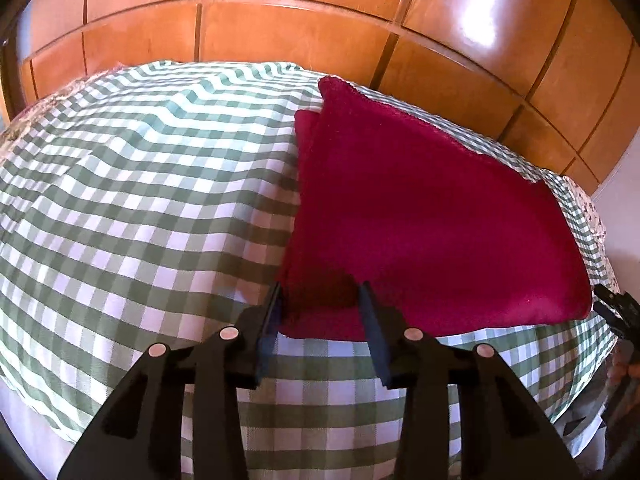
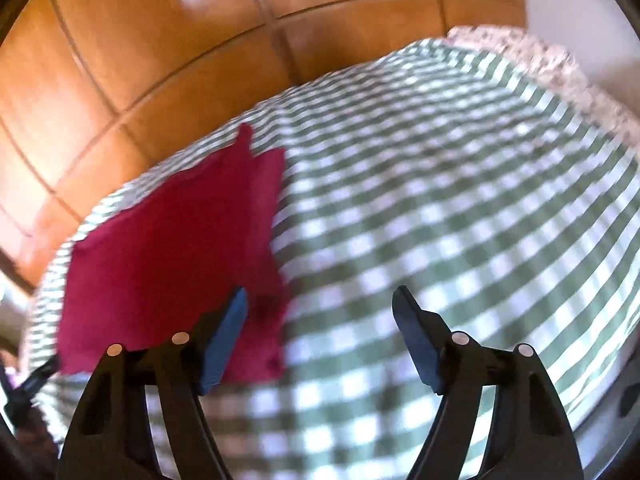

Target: Fold small clothes

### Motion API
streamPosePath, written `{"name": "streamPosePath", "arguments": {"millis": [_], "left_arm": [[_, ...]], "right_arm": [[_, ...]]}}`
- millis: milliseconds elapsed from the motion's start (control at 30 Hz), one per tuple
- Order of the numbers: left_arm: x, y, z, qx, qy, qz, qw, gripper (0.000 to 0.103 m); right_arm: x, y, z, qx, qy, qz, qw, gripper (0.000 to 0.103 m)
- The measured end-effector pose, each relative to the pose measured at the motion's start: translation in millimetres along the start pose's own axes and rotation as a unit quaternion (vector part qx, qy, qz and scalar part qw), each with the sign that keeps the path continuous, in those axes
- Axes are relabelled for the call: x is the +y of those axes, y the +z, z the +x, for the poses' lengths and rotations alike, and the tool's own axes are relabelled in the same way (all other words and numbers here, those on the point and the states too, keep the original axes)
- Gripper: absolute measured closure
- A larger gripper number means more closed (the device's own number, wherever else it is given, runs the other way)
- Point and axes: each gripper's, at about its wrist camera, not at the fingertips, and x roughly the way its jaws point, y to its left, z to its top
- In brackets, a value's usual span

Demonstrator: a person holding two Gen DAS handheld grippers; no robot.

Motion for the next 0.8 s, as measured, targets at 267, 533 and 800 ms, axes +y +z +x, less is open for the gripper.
{"name": "streamPosePath", "arguments": {"millis": [267,533,800], "left_arm": [[-7.4,1.3,10.6,0.017,0.03,0.042,0.9985,0.076],[-8.7,-6.1,13.8,0.022,0.053,0.09,0.9943,0.078],[-9.7,8.2,-26.2,-0.031,-0.004,0.061,0.9977,0.078]], "right_arm": [[42.0,-21.5,32.3,0.069,0.029,-0.059,0.995,0.083],[43.0,-17.0,33.6,0.071,-0.015,-0.097,0.993,0.088],[78.6,-9.7,-8.6,-0.007,-0.047,-0.149,0.988,0.071]]}}
